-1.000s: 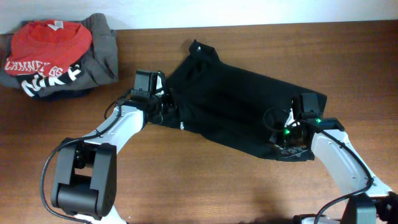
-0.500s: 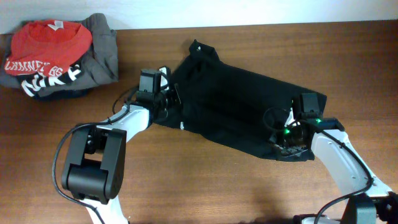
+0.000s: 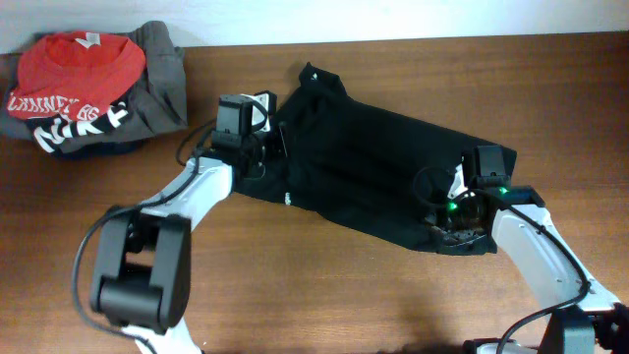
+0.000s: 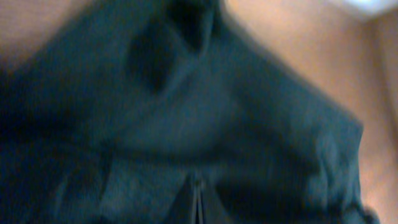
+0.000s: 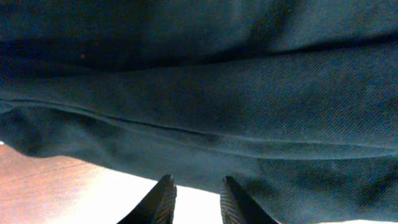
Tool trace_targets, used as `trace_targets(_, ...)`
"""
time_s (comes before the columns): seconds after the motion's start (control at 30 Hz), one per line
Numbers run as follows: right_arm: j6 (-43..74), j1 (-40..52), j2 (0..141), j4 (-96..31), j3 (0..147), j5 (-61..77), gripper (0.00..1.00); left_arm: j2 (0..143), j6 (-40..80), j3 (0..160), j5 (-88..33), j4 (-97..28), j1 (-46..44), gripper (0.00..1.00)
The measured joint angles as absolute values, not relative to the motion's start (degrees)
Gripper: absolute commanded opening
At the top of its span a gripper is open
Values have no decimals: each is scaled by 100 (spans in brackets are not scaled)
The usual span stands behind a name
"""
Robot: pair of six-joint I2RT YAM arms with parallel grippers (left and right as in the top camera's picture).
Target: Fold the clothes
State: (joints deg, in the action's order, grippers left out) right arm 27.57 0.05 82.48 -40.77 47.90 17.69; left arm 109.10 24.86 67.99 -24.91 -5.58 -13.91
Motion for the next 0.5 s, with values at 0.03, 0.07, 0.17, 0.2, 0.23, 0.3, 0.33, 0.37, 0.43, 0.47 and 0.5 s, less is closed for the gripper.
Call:
trace_targets(0.03,2753,5,8248,-4112,4794,1778,29,10783,2495,6910,-2397,-1109,-1387,1)
trace_targets(0.07,2738,5,8265,-4158,4801,1776,28,10680,2512,7008,-2303,-1581,-1380,1)
trace_targets(0.17,2727,5,8438,-4252,4831,1769,14,10460,2606,7284,-2049,-2659,-1369,1)
trace_targets(0.2,2724,5,8554,-4270,4836,1767,10,10420,2630,7343,-2001,-2939,-1363,1)
trace_targets(0.23,2714,5,8670,-4285,4842,1772,8,10401,2652,7367,-1979,-3168,-1358,1)
trace_targets(0.3,2716,5,8930,-4272,4845,1767,6,10401,2683,7373,-1927,-3498,-1356,1)
trace_targets(0.33,2714,5,9094,-4244,4845,1769,5,10412,2685,7371,-1907,-3579,-1356,1)
trace_targets(0.37,2722,5,9203,-4228,4845,1772,4,10414,2685,7371,-1900,-3603,-1356,1)
trace_targets(0.43,2729,5,9395,-4200,4845,1774,4,10414,2685,7371,-1898,-3599,-1361,1)
trace_targets(0.47,2731,5,9470,-4189,4845,1774,4,10414,2685,7373,-1898,-3601,-1372,1)
trace_targets(0.5,2731,5,9531,-4171,4845,1776,4,10416,2685,7373,-1898,-3601,-1374,1)
